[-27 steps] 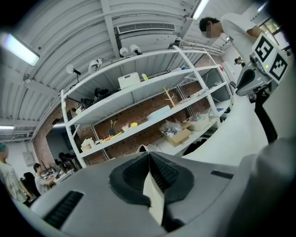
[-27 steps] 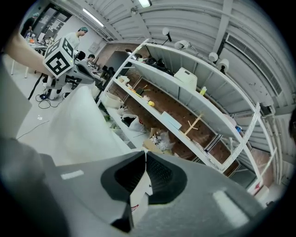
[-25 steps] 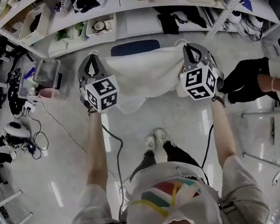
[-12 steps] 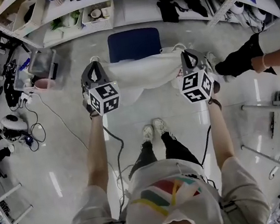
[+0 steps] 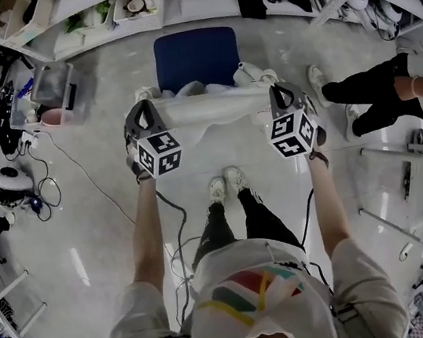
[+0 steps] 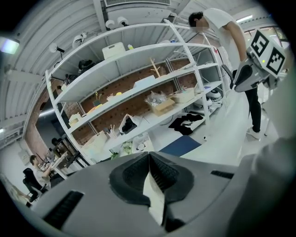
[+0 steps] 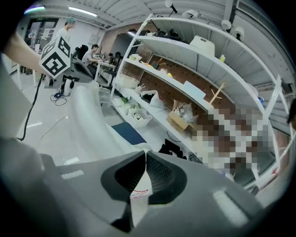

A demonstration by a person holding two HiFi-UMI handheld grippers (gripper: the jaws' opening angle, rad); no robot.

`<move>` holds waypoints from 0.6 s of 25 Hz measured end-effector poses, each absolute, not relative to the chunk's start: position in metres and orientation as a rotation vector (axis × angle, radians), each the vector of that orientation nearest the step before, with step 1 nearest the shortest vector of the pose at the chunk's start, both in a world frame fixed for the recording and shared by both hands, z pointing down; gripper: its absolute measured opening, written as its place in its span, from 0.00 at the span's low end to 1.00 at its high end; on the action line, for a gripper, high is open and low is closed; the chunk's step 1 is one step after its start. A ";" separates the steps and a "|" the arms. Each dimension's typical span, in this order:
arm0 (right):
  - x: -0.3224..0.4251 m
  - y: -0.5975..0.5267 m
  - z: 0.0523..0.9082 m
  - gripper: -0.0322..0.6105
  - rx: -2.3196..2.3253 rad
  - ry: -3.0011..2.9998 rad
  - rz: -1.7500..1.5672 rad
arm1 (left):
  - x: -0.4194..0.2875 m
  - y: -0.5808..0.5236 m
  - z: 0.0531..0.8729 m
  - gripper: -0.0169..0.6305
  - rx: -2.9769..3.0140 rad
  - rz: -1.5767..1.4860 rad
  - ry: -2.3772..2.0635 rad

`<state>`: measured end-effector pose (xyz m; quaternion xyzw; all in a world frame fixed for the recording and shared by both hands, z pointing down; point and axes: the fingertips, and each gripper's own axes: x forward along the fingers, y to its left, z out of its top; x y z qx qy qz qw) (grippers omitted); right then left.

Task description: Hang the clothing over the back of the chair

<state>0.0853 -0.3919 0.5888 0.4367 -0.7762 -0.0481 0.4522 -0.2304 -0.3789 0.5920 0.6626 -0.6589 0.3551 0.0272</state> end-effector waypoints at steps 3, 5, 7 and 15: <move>0.086 -0.390 0.596 0.07 1.079 -1.921 -0.088 | -0.230 -0.376 0.601 0.05 2.045 1.127 -2.015; 0.086 -0.391 0.600 0.07 1.083 -1.920 -0.073 | -0.230 -0.376 0.606 0.05 2.040 1.139 -2.001; 0.087 -0.390 0.606 0.07 1.086 -1.916 -0.059 | -0.230 -0.375 0.611 0.05 2.028 1.143 -1.985; 0.085 -0.381 0.626 0.07 1.106 -1.902 -0.011 | -0.233 -0.376 0.615 0.05 2.007 1.113 -1.970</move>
